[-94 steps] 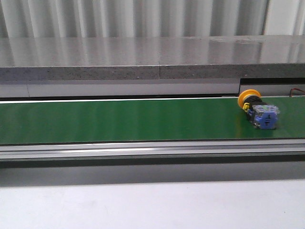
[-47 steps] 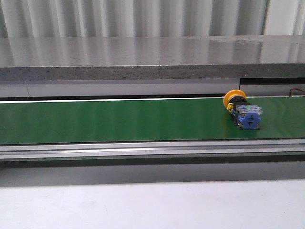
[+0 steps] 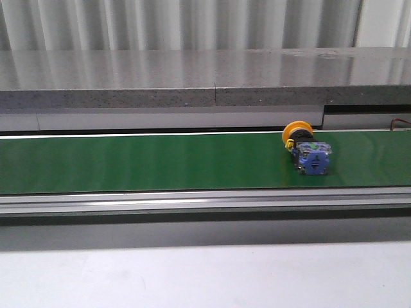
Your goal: Move button from right to left
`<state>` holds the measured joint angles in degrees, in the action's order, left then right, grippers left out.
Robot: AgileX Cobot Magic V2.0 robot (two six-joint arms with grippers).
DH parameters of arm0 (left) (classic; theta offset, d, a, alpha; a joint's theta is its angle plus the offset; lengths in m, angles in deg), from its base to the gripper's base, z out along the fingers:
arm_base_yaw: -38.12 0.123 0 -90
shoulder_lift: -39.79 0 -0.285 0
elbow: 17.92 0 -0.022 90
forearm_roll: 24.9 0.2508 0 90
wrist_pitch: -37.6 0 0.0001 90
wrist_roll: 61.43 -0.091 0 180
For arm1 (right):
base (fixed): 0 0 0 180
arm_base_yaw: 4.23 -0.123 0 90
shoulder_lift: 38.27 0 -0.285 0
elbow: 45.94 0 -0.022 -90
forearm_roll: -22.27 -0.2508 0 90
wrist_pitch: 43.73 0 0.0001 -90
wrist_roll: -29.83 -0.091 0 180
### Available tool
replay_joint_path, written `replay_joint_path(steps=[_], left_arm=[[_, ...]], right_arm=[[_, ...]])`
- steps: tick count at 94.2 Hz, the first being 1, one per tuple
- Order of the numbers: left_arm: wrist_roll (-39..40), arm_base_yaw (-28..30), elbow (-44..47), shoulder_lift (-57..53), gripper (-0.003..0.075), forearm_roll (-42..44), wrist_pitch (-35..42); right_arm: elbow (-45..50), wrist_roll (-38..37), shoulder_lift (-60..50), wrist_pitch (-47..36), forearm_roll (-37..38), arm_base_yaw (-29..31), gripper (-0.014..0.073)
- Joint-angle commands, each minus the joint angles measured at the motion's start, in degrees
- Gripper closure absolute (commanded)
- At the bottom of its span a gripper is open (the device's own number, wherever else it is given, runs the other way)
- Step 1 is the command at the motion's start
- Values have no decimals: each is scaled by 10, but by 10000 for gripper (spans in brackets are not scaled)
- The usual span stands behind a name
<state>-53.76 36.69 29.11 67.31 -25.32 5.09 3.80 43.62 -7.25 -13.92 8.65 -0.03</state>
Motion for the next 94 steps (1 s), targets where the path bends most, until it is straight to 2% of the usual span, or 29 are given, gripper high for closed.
replay_joint_path(steps=[1, 18, 56, 65, 70, 77, 82, 87, 94], left_arm=[[3, -2, -63, 60, 740, -8, -36], [3, -2, -115, 149, 740, -8, -112], [3, -2, -115, 213, 739, -8, -119], [2, -2, -115, 214, 715, -8, -121], [1, -2, -115, 214, 663, -8, -124], [1, -2, -115, 214, 538, -8, -128], [1, -2, -115, 214, 416, -8, -130], [1, -2, -115, 214, 253, -8, -131], [8, -2, -115, 214, 66, -8, -130]], right_arm=[[-15, 4, 2, -39, 1, -1, 662], [-15, 4, 2, -39, 1, -1, 662], [-15, 4, 2, -39, 1, -1, 662], [-15, 4, 2, -39, 1, -1, 662], [-15, 4, 2, -39, 1, -1, 662], [-15, 4, 2, -39, 1, -1, 662], [-15, 4, 2, -39, 1, -1, 662], [-15, 4, 2, -39, 1, -1, 662], [-15, 4, 2, -39, 1, -1, 662]])
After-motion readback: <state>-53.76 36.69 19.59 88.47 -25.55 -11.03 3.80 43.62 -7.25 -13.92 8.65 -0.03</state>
